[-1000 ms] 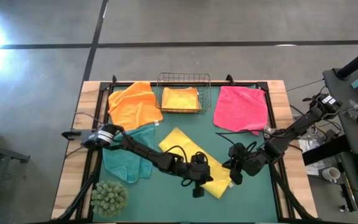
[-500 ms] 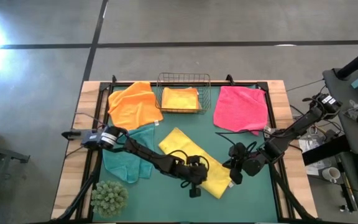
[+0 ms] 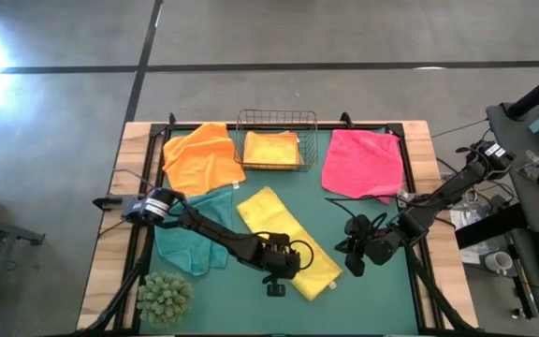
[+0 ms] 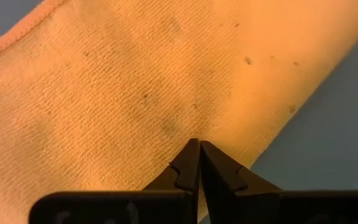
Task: Fold microfiber towels
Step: Fold the yellow microfiber cloth
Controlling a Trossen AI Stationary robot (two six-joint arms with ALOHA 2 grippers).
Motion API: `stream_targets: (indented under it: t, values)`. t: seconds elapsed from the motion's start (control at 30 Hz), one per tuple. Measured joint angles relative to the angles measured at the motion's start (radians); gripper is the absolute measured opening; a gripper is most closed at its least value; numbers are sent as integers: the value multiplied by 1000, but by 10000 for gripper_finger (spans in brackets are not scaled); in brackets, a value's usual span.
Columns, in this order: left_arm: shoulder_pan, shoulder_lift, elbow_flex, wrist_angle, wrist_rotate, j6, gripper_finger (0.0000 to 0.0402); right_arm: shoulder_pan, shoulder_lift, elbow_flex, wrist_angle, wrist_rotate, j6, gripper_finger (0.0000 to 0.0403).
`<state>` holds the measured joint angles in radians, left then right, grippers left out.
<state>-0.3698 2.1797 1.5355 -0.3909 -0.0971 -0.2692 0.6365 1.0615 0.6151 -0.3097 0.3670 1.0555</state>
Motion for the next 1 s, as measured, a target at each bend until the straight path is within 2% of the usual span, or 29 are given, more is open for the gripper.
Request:
stream_targets:
  t: [0.47,0.87,1.0]
  values:
    - [-18,-75,-4,-430,13,171,1,0,0,0,-1,0,4,9]
    - [-55,-137,-11,-573,11,196,1,0,0,0,4,-7,-7,9]
    - [-76,-210,-4,-568,-4,117,1,0,0,0,22,-7,-33,9]
